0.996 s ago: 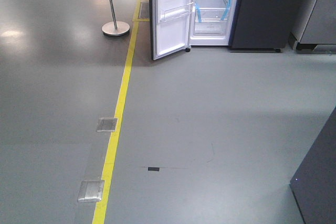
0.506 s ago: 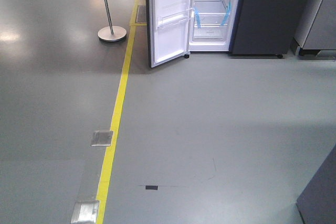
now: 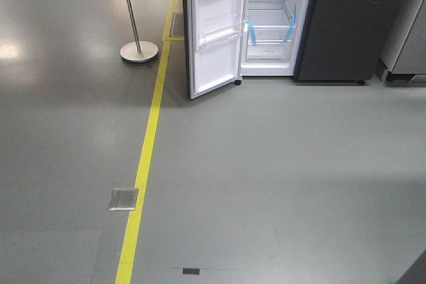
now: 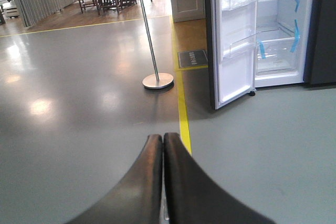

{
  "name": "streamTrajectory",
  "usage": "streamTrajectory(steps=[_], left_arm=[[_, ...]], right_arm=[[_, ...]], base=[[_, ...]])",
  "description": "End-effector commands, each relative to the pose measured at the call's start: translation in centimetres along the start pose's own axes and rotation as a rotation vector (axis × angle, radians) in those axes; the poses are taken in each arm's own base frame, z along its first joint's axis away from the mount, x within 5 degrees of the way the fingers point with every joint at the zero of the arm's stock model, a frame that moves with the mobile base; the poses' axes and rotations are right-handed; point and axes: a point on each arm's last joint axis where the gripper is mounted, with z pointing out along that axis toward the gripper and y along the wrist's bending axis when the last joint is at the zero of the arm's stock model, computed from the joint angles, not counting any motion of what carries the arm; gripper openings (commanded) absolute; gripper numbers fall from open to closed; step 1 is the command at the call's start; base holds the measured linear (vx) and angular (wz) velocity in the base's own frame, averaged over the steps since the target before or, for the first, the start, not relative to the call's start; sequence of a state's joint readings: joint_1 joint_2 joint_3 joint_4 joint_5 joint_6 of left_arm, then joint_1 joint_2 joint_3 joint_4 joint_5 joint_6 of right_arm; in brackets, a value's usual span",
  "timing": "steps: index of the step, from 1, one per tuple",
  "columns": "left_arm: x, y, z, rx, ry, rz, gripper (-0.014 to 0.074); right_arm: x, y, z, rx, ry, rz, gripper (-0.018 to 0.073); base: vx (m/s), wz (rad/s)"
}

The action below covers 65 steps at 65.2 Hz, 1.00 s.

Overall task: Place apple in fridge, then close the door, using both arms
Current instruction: 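Drive the base up to the open fridge door holding the apple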

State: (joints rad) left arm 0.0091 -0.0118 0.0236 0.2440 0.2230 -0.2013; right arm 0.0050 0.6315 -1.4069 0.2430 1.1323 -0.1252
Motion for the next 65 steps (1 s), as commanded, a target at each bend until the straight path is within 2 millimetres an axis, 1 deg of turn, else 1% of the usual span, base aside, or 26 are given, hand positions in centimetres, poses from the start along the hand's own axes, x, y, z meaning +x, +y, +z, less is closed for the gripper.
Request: streamTrajectory(steps=[1, 65], left_arm=[[-1.25, -0.12, -0.29, 0.019, -0.1, 0.0, -0.0006], [-1.25, -0.12, -0.29, 0.019, -0.1, 0.0, -0.0006]], right_arm=[[-1.17, -0.08, -0.08, 0.013, -0.091, -0.003, 0.013], [-1.17, -0.08, -0.08, 0.013, -0.091, -0.003, 0.013]], base=[[0.28, 0.0], [0.29, -0.01]])
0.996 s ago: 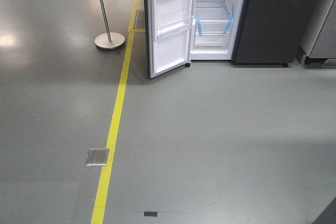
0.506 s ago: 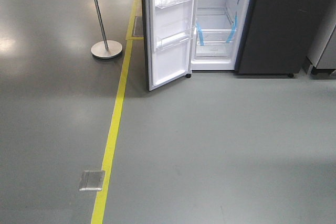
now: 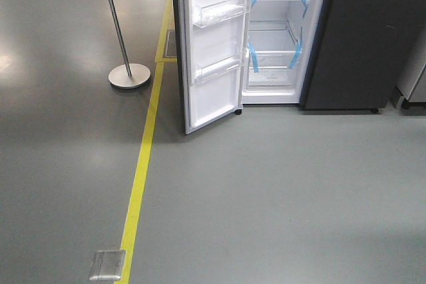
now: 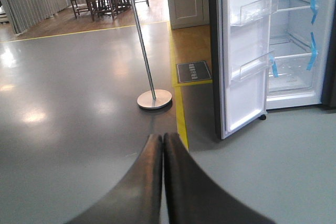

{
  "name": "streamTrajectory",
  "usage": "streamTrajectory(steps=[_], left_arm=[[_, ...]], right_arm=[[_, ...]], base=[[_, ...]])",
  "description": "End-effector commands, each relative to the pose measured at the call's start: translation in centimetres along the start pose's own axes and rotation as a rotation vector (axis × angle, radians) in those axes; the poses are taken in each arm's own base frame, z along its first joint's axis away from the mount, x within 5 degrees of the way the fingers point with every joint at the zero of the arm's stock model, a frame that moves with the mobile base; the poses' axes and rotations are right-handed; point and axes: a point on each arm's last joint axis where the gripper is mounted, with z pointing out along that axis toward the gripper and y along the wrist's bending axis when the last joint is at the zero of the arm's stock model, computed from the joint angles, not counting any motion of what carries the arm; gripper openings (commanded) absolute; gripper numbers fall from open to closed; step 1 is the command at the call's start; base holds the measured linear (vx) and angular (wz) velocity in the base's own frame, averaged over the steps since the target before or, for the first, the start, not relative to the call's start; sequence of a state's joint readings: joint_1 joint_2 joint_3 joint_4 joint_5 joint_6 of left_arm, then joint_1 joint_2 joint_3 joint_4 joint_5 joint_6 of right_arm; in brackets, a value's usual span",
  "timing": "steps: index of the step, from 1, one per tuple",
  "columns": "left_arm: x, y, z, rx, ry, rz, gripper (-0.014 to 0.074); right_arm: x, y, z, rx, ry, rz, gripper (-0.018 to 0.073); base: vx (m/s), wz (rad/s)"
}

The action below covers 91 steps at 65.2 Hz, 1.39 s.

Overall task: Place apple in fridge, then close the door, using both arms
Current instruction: 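Drive the base up to the open fridge door holding the apple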

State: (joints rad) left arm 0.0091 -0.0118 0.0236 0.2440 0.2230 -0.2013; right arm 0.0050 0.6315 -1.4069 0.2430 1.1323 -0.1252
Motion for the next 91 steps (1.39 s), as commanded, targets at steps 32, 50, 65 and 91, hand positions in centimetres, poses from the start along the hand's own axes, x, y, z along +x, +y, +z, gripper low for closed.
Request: streamTrajectory(steps=[32, 50, 65, 91], left_arm=[[-1.25, -0.12, -0.29, 0.019, -0.1, 0.0, -0.0006], [-1.25, -0.12, -0.29, 0.019, -0.1, 0.0, -0.0006], [-1.25, -0.12, -0.29, 0.019, -0.1, 0.0, -0.0006], [-1.25, -0.12, -0.29, 0.019, -0.1, 0.0, -0.0006]], right_arm=[[-1.16, -0.08, -0.08, 0.013, -0.09, -0.003, 0.013], [-1.16, -0.08, -0.08, 0.013, -0.09, -0.003, 0.013], [-1.16, -0.08, -0.08, 0.013, -0.09, -0.003, 0.013], [-1.16, -0.08, -0.08, 0.013, -0.09, -0.003, 0.013]], base=[[0.27, 0.0], [0.25, 0.03], [0.23, 0.03], [0.2, -0.02]])
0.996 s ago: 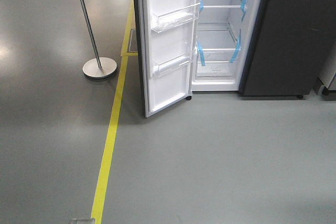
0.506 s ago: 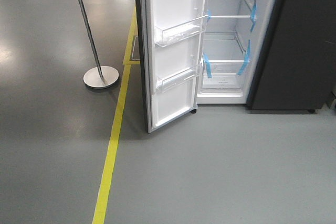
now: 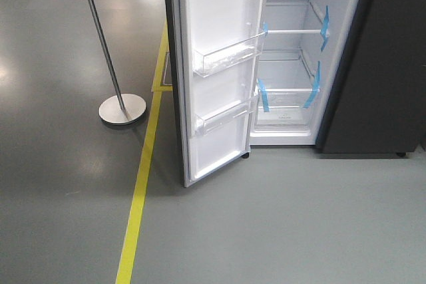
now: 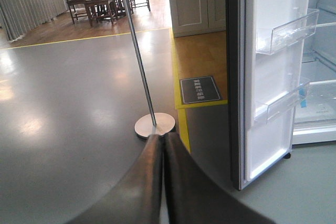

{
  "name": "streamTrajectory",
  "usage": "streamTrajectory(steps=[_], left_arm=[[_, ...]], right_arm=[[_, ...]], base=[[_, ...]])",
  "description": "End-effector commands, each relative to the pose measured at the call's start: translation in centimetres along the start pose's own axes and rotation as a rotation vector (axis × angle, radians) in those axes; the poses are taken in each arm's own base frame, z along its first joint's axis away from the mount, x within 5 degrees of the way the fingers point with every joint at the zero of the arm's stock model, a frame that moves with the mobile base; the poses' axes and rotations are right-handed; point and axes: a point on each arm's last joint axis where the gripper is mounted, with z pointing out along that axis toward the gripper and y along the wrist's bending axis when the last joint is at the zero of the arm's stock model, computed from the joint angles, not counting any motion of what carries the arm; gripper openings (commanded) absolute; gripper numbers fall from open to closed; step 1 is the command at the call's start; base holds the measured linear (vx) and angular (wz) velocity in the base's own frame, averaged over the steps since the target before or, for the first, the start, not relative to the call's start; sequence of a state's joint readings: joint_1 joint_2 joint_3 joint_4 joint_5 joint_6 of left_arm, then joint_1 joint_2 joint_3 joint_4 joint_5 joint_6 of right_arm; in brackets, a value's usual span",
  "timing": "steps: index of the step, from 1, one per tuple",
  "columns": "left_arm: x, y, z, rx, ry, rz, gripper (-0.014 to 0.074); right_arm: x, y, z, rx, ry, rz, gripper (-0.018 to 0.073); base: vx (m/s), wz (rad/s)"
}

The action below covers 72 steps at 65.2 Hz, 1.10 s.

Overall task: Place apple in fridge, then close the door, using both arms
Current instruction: 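Drive the base up to the open fridge door holding the apple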

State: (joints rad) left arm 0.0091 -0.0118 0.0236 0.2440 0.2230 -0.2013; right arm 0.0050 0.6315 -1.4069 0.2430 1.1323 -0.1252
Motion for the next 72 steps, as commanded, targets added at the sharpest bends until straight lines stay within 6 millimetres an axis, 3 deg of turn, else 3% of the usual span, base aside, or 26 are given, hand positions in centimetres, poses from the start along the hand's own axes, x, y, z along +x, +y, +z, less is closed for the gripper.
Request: streamTrajectory(steps=[1, 72], left_arm=[[-1.25, -0.12, -0.29, 0.019, -0.1, 0.0, -0.0006], [-1.25, -0.12, -0.29, 0.019, -0.1, 0.0, -0.0006]], right_arm=[[-1.16, -0.08, -0.08, 0.013, -0.09, -0.003, 0.013], [-1.16, -0.08, -0.08, 0.013, -0.09, -0.003, 0.013]], base=[[0.19, -0.04], [0.19, 0.01]])
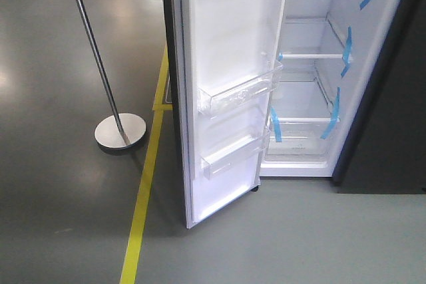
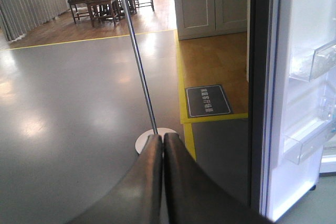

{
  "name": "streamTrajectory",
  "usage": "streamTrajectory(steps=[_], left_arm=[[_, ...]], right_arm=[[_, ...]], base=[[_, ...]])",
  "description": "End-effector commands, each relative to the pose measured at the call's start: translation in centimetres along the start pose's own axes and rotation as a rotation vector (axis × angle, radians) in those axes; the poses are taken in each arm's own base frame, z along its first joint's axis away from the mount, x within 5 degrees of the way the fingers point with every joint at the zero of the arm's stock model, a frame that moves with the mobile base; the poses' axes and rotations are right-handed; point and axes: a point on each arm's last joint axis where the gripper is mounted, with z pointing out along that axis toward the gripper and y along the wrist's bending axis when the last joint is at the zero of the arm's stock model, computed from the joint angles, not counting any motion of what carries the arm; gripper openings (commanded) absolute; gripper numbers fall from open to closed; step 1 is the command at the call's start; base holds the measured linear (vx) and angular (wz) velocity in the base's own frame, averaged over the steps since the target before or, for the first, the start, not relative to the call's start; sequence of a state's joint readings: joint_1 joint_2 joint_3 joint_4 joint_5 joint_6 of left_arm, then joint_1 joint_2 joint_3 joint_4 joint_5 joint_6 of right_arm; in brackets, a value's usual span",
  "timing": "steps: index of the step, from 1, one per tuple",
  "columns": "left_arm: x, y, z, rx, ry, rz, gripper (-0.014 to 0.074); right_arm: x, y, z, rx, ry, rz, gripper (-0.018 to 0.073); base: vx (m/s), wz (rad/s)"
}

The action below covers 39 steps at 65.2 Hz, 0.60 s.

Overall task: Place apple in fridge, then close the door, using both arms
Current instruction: 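Drive the base up to the open fridge door holding the apple, then approach the upper clear door bin, holding the apple in the right gripper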

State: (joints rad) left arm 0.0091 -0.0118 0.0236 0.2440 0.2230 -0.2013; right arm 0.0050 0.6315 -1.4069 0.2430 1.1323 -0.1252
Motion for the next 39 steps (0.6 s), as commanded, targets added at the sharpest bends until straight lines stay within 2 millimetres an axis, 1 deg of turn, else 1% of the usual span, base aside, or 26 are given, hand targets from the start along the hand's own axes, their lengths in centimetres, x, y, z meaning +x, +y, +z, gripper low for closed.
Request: streamTrajectory(steps=[1, 39], left_arm=[[-1.25, -0.12, -0.29, 0.019, -0.1, 0.0, -0.0006], [-1.25, -0.12, -0.29, 0.019, -0.1, 0.0, -0.0006]], right_arm=[[-1.16, -0.08, -0.08, 0.013, -0.09, -0.003, 0.013], [-1.16, -0.08, -0.08, 0.013, -0.09, -0.003, 0.013]], base=[[0.18, -0.03], [0.16, -0.02]])
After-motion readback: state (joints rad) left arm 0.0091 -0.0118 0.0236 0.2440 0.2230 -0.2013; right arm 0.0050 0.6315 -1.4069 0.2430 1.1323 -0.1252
